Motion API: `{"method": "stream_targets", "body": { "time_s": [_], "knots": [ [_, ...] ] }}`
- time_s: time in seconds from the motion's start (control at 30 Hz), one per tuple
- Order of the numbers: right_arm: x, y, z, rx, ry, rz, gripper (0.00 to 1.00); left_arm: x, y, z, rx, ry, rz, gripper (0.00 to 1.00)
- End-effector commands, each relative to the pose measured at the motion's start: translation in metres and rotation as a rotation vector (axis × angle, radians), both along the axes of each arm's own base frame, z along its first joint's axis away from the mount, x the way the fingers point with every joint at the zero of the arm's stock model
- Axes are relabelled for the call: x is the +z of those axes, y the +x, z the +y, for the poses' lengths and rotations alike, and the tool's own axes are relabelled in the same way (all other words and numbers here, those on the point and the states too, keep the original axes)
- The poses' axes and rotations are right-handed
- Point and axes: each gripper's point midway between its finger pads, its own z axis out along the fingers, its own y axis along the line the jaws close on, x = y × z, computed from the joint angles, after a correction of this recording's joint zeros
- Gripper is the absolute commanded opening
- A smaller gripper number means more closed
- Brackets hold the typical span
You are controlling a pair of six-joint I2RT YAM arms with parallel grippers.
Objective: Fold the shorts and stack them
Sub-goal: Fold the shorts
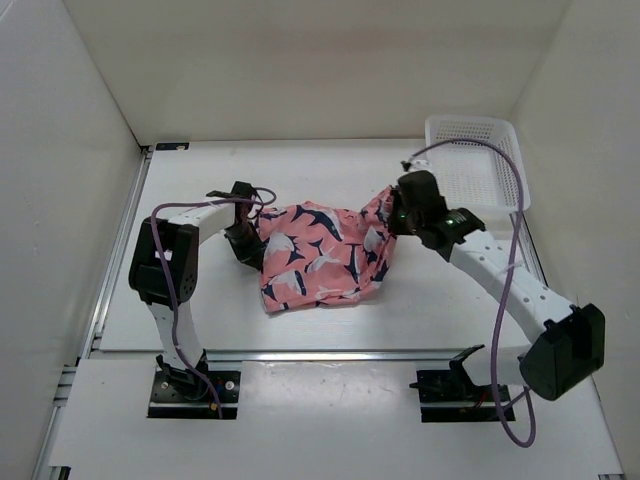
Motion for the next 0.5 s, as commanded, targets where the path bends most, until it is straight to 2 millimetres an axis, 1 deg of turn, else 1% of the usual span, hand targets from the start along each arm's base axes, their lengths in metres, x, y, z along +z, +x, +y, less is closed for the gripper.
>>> {"method": "stream_targets", "body": {
  "time_s": [0.0,0.03,0.07,0.1,0.13,0.17,0.23,0.27,0.33,0.37,0.4,0.43,0.47],
  "knots": [
    [0.026,-0.004,0.05,0.151,-0.115,-0.079,0.0,0.011,0.017,-0.005,0.011,-0.026,-0.057,0.1],
    [0.027,-0.006,0.061,0.176,-0.142,-0.08,0.0,0.011,0.017,-0.005,0.011,-0.026,-0.057,0.1],
    [0.042,-0.003,0.076,0.207,-0.153,-0.121,0.0,0.011,0.017,-0.005,0.011,-0.026,-0.057,0.1],
    [0.03,-0.011,0.1,0.269,-0.197,-0.102,0.0,0.013,0.02,-0.006,0.011,-0.028,-0.066,0.1],
    [0.042,-0.008,0.114,0.279,-0.205,-0.137,0.0,0.014,0.019,-0.008,0.009,-0.038,-0.063,0.1],
    [0.026,-0.016,0.138,0.351,-0.251,-0.112,0.0,0.014,0.019,-0.008,0.009,-0.039,-0.063,0.1],
    [0.02,-0.02,0.16,0.397,-0.282,-0.114,0.0,0.014,0.019,-0.008,0.009,-0.039,-0.063,0.1],
    [0.014,-0.024,0.184,0.436,-0.288,-0.112,0.0,0.014,0.019,-0.008,0.009,-0.039,-0.063,0.1],
    [0.008,-0.025,0.199,0.46,-0.31,-0.116,0.0,0.014,0.019,-0.008,0.0,-0.038,-0.064,0.1],
    [-0.005,-0.025,0.208,0.481,-0.336,-0.101,0.0,0.014,0.019,-0.008,0.0,-0.038,-0.064,0.1],
    [-0.003,-0.027,0.219,0.498,-0.324,-0.105,0.0,0.014,0.019,-0.009,-0.001,-0.048,-0.062,0.1],
    [-0.008,-0.026,0.223,0.506,-0.324,-0.096,0.0,0.014,0.019,-0.009,-0.001,-0.048,-0.062,0.1],
    [-0.02,-0.031,0.232,0.535,-0.328,-0.075,0.0,0.014,0.019,-0.009,-0.001,-0.048,-0.062,0.1]
  ]
}}
